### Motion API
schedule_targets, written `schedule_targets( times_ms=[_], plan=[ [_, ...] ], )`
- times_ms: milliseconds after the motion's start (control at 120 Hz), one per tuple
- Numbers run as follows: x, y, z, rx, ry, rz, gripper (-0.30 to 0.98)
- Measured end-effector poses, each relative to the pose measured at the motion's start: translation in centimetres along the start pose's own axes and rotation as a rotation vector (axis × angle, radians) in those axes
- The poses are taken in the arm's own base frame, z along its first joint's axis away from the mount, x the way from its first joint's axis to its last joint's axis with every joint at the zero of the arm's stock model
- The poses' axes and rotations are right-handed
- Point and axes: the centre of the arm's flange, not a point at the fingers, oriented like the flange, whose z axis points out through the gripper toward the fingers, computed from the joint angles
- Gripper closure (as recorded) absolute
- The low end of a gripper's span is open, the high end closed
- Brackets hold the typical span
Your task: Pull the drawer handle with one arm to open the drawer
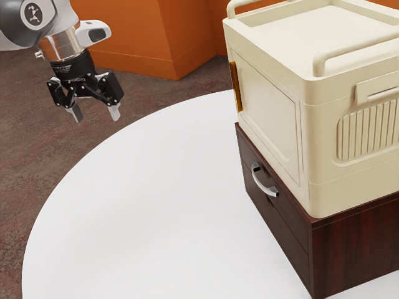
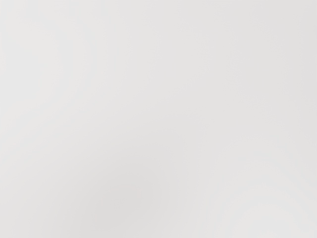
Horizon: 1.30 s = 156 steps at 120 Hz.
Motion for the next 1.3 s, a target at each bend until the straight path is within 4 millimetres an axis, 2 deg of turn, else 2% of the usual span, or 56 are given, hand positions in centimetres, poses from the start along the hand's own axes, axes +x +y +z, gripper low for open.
schedule_targets(
  times_ms=[167, 200, 217, 258, 292, 333, 400, 475, 800, 1000, 1058, 1142, 1217, 1300],
  plan=[
    [0.0, 0.1, 0.0, -0.001, 0.0, 0.0, 0.0],
    [-0.2, 0.1, -0.7, -0.004, 0.011, 0.003, 0.0],
    [-0.4, 0.1, -1.9, -0.008, 0.034, 0.005, 0.0],
    [-2.0, 0.5, -8.3, -0.013, 0.163, 0.021, 0.0],
    [-3.3, 1.1, -11.5, -0.009, 0.229, 0.038, 0.0],
    [-4.3, 2.1, -13.3, -0.005, 0.262, 0.059, 0.0],
    [-4.9, 3.3, -14.1, 0.006, 0.274, 0.078, 0.0],
    [-5.1, 3.7, -14.3, 0.014, 0.274, 0.083, 0.0],
    [-4.9, 3.1, -13.8, 0.032, 0.258, 0.065, 0.0],
    [-2.9, 3.8, -8.6, 0.015, 0.15, 0.07, 0.0],
    [-3.2, 3.9, -8.0, -0.002, 0.119, 0.079, 0.0],
    [-3.9, 2.4, -6.1, -0.052, 0.039, 0.08, 0.0],
    [-4.1, 1.0, -5.5, -0.063, 0.006, 0.055, 0.0],
    [-4.1, 0.0, -6.4, -0.053, 0.029, 0.029, 0.0]
  ],
)
